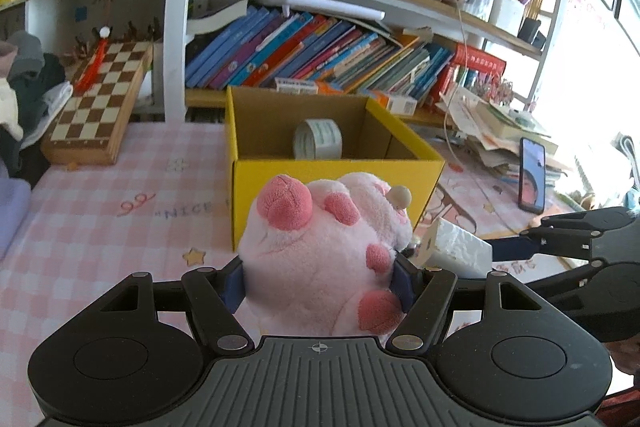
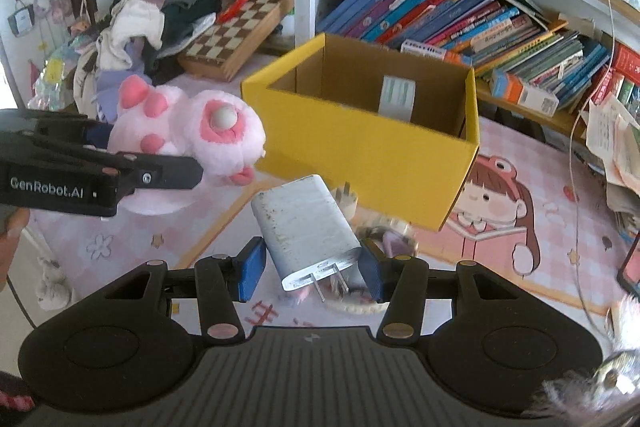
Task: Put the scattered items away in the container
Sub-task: 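Lift the plush with the left tool while the right tool carries the charger toward the box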
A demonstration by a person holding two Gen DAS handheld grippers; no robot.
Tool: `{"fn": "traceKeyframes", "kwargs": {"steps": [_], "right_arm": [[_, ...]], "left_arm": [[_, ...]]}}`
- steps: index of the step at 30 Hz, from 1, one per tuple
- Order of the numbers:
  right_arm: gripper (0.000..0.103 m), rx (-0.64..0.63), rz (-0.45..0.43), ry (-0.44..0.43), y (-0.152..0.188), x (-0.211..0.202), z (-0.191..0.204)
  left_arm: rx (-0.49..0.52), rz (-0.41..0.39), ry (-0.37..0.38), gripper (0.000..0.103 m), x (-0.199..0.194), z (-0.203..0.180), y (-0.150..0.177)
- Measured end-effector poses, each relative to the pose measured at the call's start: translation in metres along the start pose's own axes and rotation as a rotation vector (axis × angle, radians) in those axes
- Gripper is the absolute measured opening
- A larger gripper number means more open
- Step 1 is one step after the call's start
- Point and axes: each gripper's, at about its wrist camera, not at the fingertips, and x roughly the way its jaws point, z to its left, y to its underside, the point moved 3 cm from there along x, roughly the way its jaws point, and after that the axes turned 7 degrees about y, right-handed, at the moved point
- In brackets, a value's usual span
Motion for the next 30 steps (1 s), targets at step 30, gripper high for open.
{"fn": "traceKeyframes", "kwargs": {"steps": [30], "right_arm": [[0.048,-0.192,-0.115,-0.004,-0.135,0.081,-0.088]], "left_arm": [[0.166,0.015,-0.090,0.070,0.095,0.018,-0.117]]}}
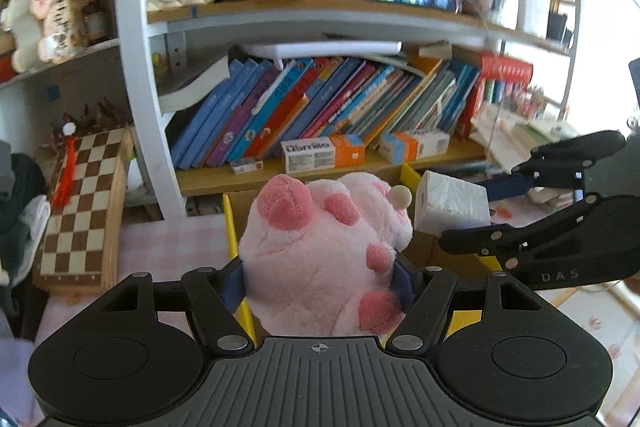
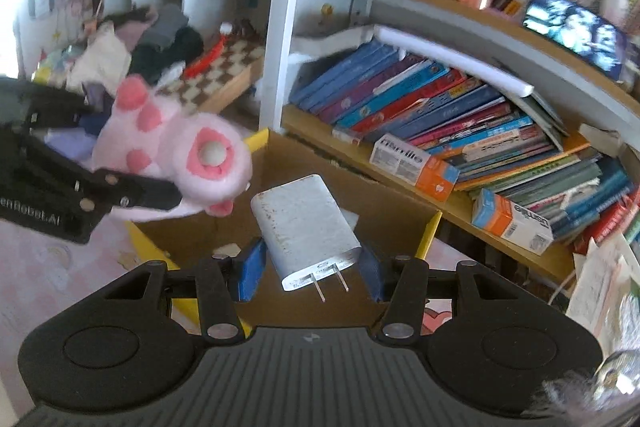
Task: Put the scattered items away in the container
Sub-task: 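Lift the plush with the left tool while the right tool carries the charger toward the box, then lower the plush into the yellow box with the left tool while the right tool releases the charger inside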
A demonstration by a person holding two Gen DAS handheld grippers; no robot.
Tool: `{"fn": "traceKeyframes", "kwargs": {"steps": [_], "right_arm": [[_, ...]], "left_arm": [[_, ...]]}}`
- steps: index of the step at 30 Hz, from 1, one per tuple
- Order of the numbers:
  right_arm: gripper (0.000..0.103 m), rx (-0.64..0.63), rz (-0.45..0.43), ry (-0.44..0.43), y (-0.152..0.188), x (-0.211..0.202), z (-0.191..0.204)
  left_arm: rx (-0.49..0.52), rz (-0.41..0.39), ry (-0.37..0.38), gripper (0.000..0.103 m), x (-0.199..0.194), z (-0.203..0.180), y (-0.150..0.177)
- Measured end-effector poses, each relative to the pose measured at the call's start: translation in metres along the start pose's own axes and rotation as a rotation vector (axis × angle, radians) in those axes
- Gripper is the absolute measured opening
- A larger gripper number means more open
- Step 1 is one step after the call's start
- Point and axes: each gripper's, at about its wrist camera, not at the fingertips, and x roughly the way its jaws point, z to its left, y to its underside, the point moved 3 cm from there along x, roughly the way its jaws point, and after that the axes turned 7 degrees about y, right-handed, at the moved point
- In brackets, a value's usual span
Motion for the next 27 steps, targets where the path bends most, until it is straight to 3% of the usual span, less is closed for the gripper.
{"fn": "traceKeyframes", "kwargs": {"steps": [7,12,22,27], "right_arm": [[0.048,-0.102,0.094,-0.048,-0.001,0.046,-0.007],[0.048,-0.161,0.181,-0.095,0.000,0.077,-0.009],[0.048,-0.422,0.310,-0.171,0.007,0.116,0.010],[0.048,-0.475,0.391,-0.228,0.016,0.134,0.016]], "left_arm": [[0.058,0.088,-0.033,0.070,0.045,0.007,-0.015],[0.167,0.221,-0.047,0.070,0.079,0.004,-0.019],[0.369,0.475,-0.037,0.071,0.142,-0.001,-0.017],[0.472,0.618,-0.067,0.071,0.161,0.001,-0.007]]}}
